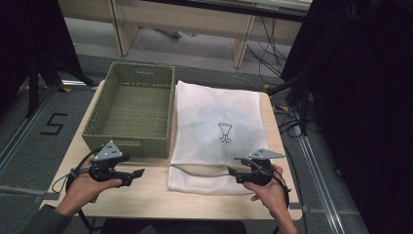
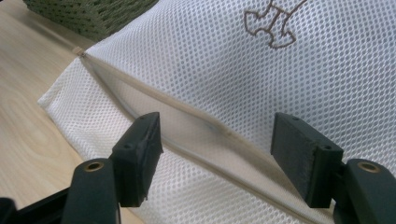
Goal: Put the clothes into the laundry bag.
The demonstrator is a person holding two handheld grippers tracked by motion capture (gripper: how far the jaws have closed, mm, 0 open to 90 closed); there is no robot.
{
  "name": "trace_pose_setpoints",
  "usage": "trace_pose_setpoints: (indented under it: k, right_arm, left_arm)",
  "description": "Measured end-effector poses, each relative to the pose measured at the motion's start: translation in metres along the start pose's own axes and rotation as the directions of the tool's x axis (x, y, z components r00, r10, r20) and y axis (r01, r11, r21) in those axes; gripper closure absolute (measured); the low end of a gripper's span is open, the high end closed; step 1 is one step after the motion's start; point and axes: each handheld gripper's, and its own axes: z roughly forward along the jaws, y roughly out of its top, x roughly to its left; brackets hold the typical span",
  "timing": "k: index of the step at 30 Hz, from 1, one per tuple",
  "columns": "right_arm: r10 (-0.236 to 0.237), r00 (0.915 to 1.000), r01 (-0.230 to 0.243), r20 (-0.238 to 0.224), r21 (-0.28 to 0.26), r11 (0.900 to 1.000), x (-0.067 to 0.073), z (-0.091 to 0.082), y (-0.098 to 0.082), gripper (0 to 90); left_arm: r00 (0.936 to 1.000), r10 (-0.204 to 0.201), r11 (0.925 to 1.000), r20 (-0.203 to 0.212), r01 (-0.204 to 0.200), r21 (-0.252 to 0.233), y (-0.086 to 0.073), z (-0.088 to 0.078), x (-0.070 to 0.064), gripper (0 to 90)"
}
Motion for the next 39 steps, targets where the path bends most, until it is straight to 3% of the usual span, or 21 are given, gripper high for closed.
trace_pose_setpoints:
  k: [1, 2, 3, 6, 7, 9, 10, 11, 13, 15, 16, 17, 19, 20, 24, 25, 26, 27, 29, 33, 39]
  right_arm:
    - [0.023, 0.9997, -0.023, 0.008, 0.013, 1.0, 0.003, -0.001, -0.001, 34.0]
    - [0.0, 1.0, 0.0, 0.006, 0.02, 1.0, 0.002, -0.002, -0.002, 33.6]
    - [0.036, 0.9994, -0.036, 0.005, 0.029, 0.999, 0.005, -0.002, -0.004, 33.2]
    - [0.005, 0.9999, -0.004, -0.009, 0.039, 0.999, 0.005, -0.002, -0.008, 32.2]
    - [0.011, 0.9999, -0.011, -0.008, 0.051, 0.999, 0.006, -0.003, -0.008, 31.9]
    - [0.012, 0.9999, -0.012, 0.0, 0.061, 0.998, 0.009, -0.005, -0.012, 31.3]
    - [0.009, 0.9998, -0.008, -0.018, 0.064, 0.998, 0.009, -0.005, -0.013, 31.0]
    - [0.028, 0.9995, -0.028, -0.011, 0.073, 0.997, 0.012, -0.007, -0.014, 30.5]
    - [0.001, 1.0, 0.0, -0.005, 0.071, 0.997, 0.012, -0.008, -0.018, 29.9]
    - [0.038, 0.9992, -0.037, -0.014, 0.075, 0.996, 0.018, -0.01, -0.02, 29.3]
    - [0.017, 0.9997, -0.015, -0.019, 0.084, 0.996, 0.017, -0.012, -0.021, 28.5]
    - [0.049, 0.9987, -0.048, -0.01, 0.087, 0.995, 0.021, -0.013, -0.022, 28.0]
    - [-0.004, 1.0, 0.005, -0.004, 0.072, 0.997, 0.018, -0.013, -0.025, 27.9]
    - [0.013, 0.9999, -0.013, -0.005, 0.085, 0.996, 0.02, -0.015, -0.027, 27.9]
    - [0.018, 0.9998, -0.018, -0.004, 0.097, 0.995, 0.018, -0.019, -0.029, 27.9]
    - [0.019, 0.9998, -0.019, 0.005, 0.099, 0.995, 0.019, -0.019, -0.029, 27.9]
    - [0.017, 0.9998, -0.017, 0.005, 0.101, 0.995, 0.018, -0.019, -0.029, 27.8]
    - [0.019, 0.9998, -0.018, -0.001, 0.1, 0.995, 0.018, -0.018, -0.029, 27.9]
    - [-0.003, 1.0, 0.003, 0.007, 0.095, 0.995, 0.017, -0.017, -0.03, 27.8]
    - [-0.006, 1.0, 0.006, -0.001, 0.091, 0.996, 0.016, -0.016, -0.031, 27.8]
    - [0.012, 0.9999, -0.012, 0.006, 0.105, 0.994, 0.017, -0.018, -0.03, 27.8]
  left_arm:
    - [0.9999, 0.008, 0.9998, -0.01, -0.008, 0.02, -0.001, -0.002, 0.001, 25.1]
    - [0.9999, 0.0, 0.9999, -0.01, 0.0, 0.012, -0.002, -0.001, 0.001, 25.0]
    - [0.9998, 0.011, 0.9997, -0.015, -0.01, 0.021, -0.003, -0.002, 0.002, 25.1]
    - [0.9998, 0.01, 0.9997, -0.018, -0.009, 0.024, -0.005, -0.005, 0.002, 25.0]
    - [0.9999, -0.006, 0.9999, -0.011, 0.006, 0.011, -0.006, -0.005, 0.001, 25.0]
    - [0.9997, 0.013, 0.9995, -0.018, -0.012, 0.029, -0.008, -0.008, 0.001, 24.9]
    - [0.9997, 0.013, 0.9993, -0.023, -0.012, 0.034, -0.009, -0.009, 0.0, 24.9]
    - [0.9999, -0.006, 0.9997, -0.012, 0.007, 0.024, -0.011, -0.008, -0.002, 24.8]
    - [0.9998, 0.007, 0.9998, -0.018, -0.006, 0.016, -0.013, -0.009, -0.004, 24.5]
    - [0.9998, 0.02, 0.9991, -0.009, -0.02, 0.039, -0.015, -0.012, -0.006, 24.0]
    - [0.9998, 0.018, 0.999, -0.002, -0.018, 0.04, -0.015, -0.012, -0.007, 23.9]
    - [1.0, 0.009, 0.9995, -0.003, -0.009, 0.03, -0.016, -0.013, -0.01, 23.8]
    - [1.0, 0.001, 0.9997, 0.004, -0.001, 0.025, -0.017, -0.013, -0.015, 23.4]
    - [0.9997, 0.024, 0.9994, 0.005, -0.024, 0.027, -0.018, -0.014, -0.015, 23.3]
    - [0.9998, 0.018, 0.9995, 0.012, -0.019, 0.027, -0.018, -0.015, -0.019, 23.2]
    - [0.9988, 0.045, 0.9982, 0.019, -0.046, 0.038, -0.017, -0.016, -0.017, 23.2]
    - [0.9988, 0.047, 0.9979, 0.016, -0.048, 0.043, -0.017, -0.016, -0.017, 23.2]
    - [0.9997, 0.023, 0.9995, 0.004, -0.023, 0.019, -0.018, -0.014, -0.018, 23.2]
    - [0.9989, 0.045, 0.9979, 0.014, -0.046, 0.046, -0.017, -0.014, -0.015, 23.2]
    - [0.9996, 0.021, 0.9993, 0.016, -0.021, 0.029, -0.018, -0.012, -0.017, 23.2]
    - [0.9987, 0.051, 0.9976, 0.008, -0.051, 0.046, -0.018, -0.013, -0.015, 23.3]
